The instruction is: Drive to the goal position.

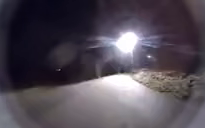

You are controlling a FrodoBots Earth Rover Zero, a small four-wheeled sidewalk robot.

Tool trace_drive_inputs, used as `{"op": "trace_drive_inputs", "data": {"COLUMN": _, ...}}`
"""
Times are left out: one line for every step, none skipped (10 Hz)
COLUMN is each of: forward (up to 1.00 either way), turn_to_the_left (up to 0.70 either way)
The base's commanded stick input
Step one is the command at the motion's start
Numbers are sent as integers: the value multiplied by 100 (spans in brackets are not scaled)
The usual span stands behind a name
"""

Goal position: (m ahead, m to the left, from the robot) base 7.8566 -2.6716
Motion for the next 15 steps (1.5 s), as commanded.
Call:
{"op": "trace_drive_inputs", "data": {"forward": 100, "turn_to_the_left": -13}}
{"op": "trace_drive_inputs", "data": {"forward": 100, "turn_to_the_left": -13}}
{"op": "trace_drive_inputs", "data": {"forward": 100, "turn_to_the_left": -11}}
{"op": "trace_drive_inputs", "data": {"forward": 100, "turn_to_the_left": -6}}
{"op": "trace_drive_inputs", "data": {"forward": 100, "turn_to_the_left": 0}}
{"op": "trace_drive_inputs", "data": {"forward": 100, "turn_to_the_left": 0}}
{"op": "trace_drive_inputs", "data": {"forward": 100, "turn_to_the_left": 0}}
{"op": "trace_drive_inputs", "data": {"forward": 100, "turn_to_the_left": 0}}
{"op": "trace_drive_inputs", "data": {"forward": 100, "turn_to_the_left": 0}}
{"op": "trace_drive_inputs", "data": {"forward": 100, "turn_to_the_left": 1}}
{"op": "trace_drive_inputs", "data": {"forward": 100, "turn_to_the_left": 3}}
{"op": "trace_drive_inputs", "data": {"forward": 100, "turn_to_the_left": 4}}
{"op": "trace_drive_inputs", "data": {"forward": 100, "turn_to_the_left": 4}}
{"op": "trace_drive_inputs", "data": {"forward": 100, "turn_to_the_left": 4}}
{"op": "trace_drive_inputs", "data": {"forward": 100, "turn_to_the_left": 4}}
